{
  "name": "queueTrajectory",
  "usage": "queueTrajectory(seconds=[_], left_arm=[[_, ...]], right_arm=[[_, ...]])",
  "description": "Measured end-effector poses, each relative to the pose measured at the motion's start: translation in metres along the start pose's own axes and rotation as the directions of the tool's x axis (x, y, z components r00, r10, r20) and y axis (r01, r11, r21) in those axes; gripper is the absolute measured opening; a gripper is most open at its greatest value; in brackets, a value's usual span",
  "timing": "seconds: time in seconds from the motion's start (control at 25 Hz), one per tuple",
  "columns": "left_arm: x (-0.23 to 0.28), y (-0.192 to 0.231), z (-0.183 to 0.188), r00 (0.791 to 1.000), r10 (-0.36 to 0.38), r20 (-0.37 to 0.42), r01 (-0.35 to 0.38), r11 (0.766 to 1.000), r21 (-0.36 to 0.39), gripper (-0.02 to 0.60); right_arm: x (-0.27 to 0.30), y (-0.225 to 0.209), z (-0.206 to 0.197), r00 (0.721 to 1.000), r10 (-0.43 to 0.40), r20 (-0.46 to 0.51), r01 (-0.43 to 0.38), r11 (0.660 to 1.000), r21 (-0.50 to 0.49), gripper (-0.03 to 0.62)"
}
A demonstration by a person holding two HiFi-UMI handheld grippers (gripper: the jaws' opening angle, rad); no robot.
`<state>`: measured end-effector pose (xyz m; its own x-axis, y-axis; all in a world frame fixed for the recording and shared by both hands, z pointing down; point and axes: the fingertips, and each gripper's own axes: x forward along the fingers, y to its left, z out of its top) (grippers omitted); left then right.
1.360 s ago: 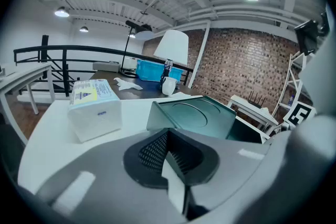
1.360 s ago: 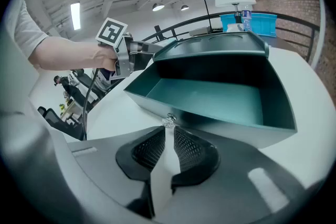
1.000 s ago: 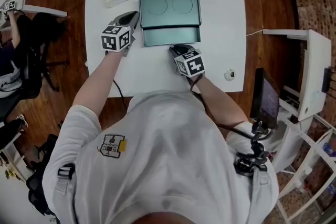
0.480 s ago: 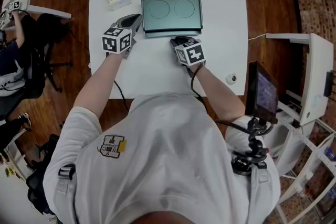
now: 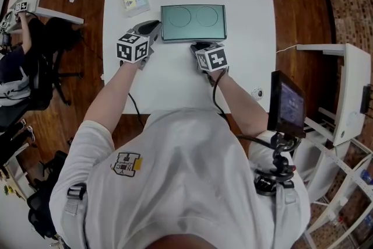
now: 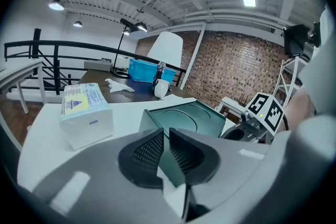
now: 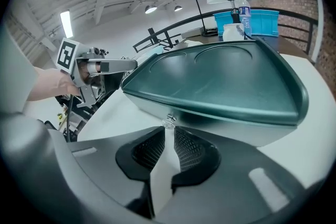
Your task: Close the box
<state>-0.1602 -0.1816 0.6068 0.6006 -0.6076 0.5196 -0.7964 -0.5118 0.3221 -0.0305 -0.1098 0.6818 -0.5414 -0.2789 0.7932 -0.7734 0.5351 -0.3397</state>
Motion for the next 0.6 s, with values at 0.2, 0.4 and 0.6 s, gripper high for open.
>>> queueTrajectory(seconds=[0.2,0.4,0.6], left_arm=[[0.002,0.001,0.001,1.000,0.008,-0.002,-0.008,1.000,0.009,0.008],[-0.011,0.008,-0.019,0.999,0.043,0.013,-0.042,0.997,-0.063,0.052],[-0.051,-0.031,-0.085,0.999,0.041,0.015,-0.039,0.990,-0.136,0.057]], right_arm=[[0.003,0.002,0.003,0.999,0.030,0.021,-0.030,0.999,0.032,0.052],[-0.002,0.003,-0.018,0.998,0.057,0.035,-0.060,0.995,0.078,0.052],[-0.034,0.012,-0.058,0.995,0.071,0.075,-0.074,0.996,0.040,0.021]])
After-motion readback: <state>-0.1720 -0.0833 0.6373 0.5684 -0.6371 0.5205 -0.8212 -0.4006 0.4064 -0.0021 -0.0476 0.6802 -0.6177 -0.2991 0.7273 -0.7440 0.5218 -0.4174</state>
